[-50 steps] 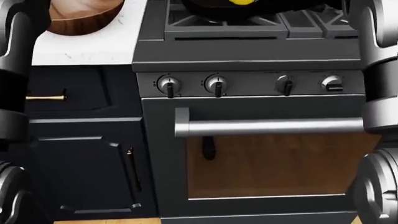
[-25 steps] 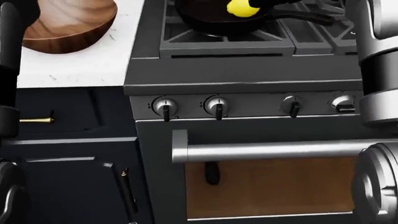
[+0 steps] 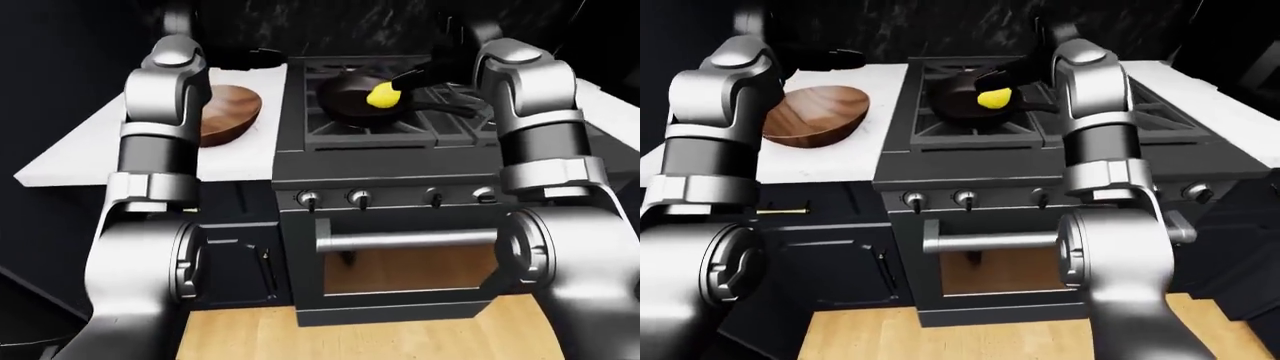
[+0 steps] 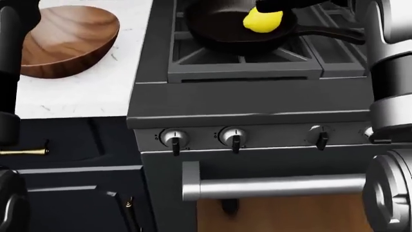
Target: Pick the lemon from the pan and place it in the bowl.
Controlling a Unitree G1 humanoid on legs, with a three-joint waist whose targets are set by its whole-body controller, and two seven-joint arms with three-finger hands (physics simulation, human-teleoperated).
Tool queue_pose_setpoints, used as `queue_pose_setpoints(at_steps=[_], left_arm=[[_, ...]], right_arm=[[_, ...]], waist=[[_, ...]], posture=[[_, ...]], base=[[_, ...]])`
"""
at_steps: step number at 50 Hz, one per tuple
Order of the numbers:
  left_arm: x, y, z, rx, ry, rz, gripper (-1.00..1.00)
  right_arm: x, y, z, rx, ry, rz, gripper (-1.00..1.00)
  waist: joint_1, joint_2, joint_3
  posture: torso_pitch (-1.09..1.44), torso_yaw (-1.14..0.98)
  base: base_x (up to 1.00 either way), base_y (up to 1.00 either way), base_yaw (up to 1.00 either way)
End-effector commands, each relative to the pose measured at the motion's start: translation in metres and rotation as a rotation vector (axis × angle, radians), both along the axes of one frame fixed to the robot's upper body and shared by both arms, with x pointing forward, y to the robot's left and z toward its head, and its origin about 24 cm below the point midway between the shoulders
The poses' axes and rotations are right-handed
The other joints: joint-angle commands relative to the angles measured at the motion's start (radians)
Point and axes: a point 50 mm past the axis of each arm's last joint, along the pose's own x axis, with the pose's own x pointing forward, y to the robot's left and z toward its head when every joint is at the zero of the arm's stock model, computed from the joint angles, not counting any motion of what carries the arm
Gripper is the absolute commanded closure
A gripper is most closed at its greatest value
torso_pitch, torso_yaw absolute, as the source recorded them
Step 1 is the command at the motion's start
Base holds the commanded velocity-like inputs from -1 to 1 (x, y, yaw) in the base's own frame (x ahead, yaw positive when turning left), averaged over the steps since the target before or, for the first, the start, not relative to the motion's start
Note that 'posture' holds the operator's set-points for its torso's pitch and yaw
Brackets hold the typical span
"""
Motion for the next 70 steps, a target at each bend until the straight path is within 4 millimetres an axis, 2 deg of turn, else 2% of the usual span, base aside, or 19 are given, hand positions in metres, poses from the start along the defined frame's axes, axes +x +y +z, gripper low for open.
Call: queue_pose_setpoints(at_steps=[1, 3, 5, 8, 16, 20, 21, 23, 30, 34, 41, 42, 44, 47, 60, 61, 64, 66, 70], left_arm=[[-0.007, -0.005, 0.028, 0.007, -0.112, -0.018, -1.0], [-0.006, -0.004, 0.027, 0.008, -0.112, -0.017, -1.0], [-0.006, -0.004, 0.028, 0.009, -0.112, -0.015, -1.0], [-0.007, -0.003, 0.029, 0.01, -0.114, -0.015, -1.0], [-0.007, -0.003, 0.032, 0.011, -0.119, -0.015, -1.0], [-0.008, -0.004, 0.034, 0.012, -0.12, -0.017, -1.0], [-0.008, -0.005, 0.035, 0.012, -0.121, -0.017, -1.0], [-0.008, -0.005, 0.035, 0.013, -0.123, -0.017, -1.0], [-0.01, -0.005, 0.036, 0.013, -0.126, -0.016, -1.0], [-0.01, -0.005, 0.037, 0.013, -0.127, -0.016, -1.0], [-0.01, -0.003, 0.037, 0.012, -0.129, -0.013, -1.0], [-0.01, -0.004, 0.037, 0.013, -0.128, -0.013, -1.0], [-0.011, -0.003, 0.037, 0.013, -0.13, -0.013, -1.0], [-0.012, -0.004, 0.04, 0.015, -0.133, -0.015, -1.0], [-0.013, -0.005, 0.043, 0.019, -0.138, -0.017, -1.0], [-0.014, -0.007, 0.045, 0.021, -0.141, -0.021, -1.0], [-0.014, -0.007, 0.045, 0.023, -0.142, -0.021, -1.0], [-0.015, -0.008, 0.046, 0.024, -0.144, -0.022, -1.0], [-0.015, -0.008, 0.046, 0.024, -0.145, -0.021, -1.0]], right_arm=[[-0.005, -0.001, 0.025, -0.008, -0.105, -0.001, -1.0], [-0.004, -0.001, 0.022, -0.007, -0.101, -0.001, -1.0], [-0.004, 0.0, 0.024, -0.007, -0.101, 0.001, -1.0], [-0.005, 0.001, 0.026, -0.01, -0.104, 0.002, -1.0], [-0.005, 0.002, 0.029, -0.013, -0.106, 0.005, -1.0], [-0.005, 0.002, 0.032, -0.014, -0.108, 0.006, -1.0], [-0.005, 0.002, 0.032, -0.013, -0.109, 0.007, -1.0], [-0.005, 0.002, 0.031, -0.013, -0.109, 0.008, -1.0], [-0.006, 0.002, 0.033, -0.012, -0.111, 0.01, -1.0], [-0.006, 0.002, 0.033, -0.012, -0.111, 0.013, -1.0], [-0.007, 0.003, 0.036, -0.016, -0.119, 0.013, -1.0], [-0.007, 0.003, 0.037, -0.003, -0.122, 0.018, -1.0], [-0.008, 0.003, 0.04, -0.003, -0.134, 0.018, -1.0], [-0.009, 0.002, 0.042, -0.004, -0.138, 0.013, -1.0], [-0.012, -0.001, 0.048, 0.037, -0.168, 0.007, -1.0], [-0.013, 0.001, 0.05, 0.024, -0.168, 0.019, -1.0], [-0.013, 0.001, 0.05, 0.022, -0.168, 0.019, -1.0], [-0.013, 0.001, 0.05, 0.022, -0.168, 0.019, -1.0], [-0.013, 0.001, 0.05, 0.02, -0.168, 0.02, -1.0]], waist=[[-0.003, 0.004, -0.026], [0.004, -0.029, -0.028], [0.011, -0.089, -0.04], [0.01, -0.076, -0.03], [-0.001, -0.003, -0.022], [-0.017, 0.096, -0.043], [-0.011, 0.05, -0.031], [-0.014, 0.07, -0.032], [-0.003, 0.005, -0.025], [0.011, -0.085, -0.038], [0.004, -0.041, -0.03], [0.002, -0.036, -0.002], [-0.006, -0.03, 0.006], [-0.016, 0.029, -0.005], [-0.006, -0.016, -0.015], [-0.007, -0.009, -0.036], [0.008, -0.06, -0.026], [0.01, -0.057, -0.041], [0.009, -0.01, -0.022]], posture=[[0.0, 0.0], [0.0, 0.0], [0.0, 0.0], [0.0, 0.0], [0.0, 0.0], [0.0, 0.0], [0.0, 0.0], [0.0, 0.0], [0.0, 0.0], [0.0, 0.0], [0.0, 0.0], [0.0, 0.0], [0.0, 0.0], [0.0, 0.0], [0.0, 0.0], [0.0, 0.0], [0.0, 0.0], [0.0, 0.0], [0.0, 0.0]], base=[[0.17, 0.0, 0.0], [0.18, 0.0, 0.0], [0.17, 0.0, 0.0], [0.17, 0.0, 0.0], [0.17, 0.0, 0.0], [0.18, 0.0, 0.0], [0.18, 0.0, 0.0], [0.17, 0.0, 0.0], [0.17, 0.0, 0.0], [0.18, 0.0, 0.0], [0.17, 0.0, 0.0], [0.0, 0.0, 0.0], [0.0, 0.0, 0.0], [0.0, 0.0, 0.0], [0.0, 0.0, 0.0], [0.0, 0.42, 0.0], [0.0, 0.45, 0.0], [0.0, 0.45, 0.0], [0.0, 0.45, 0.0]])
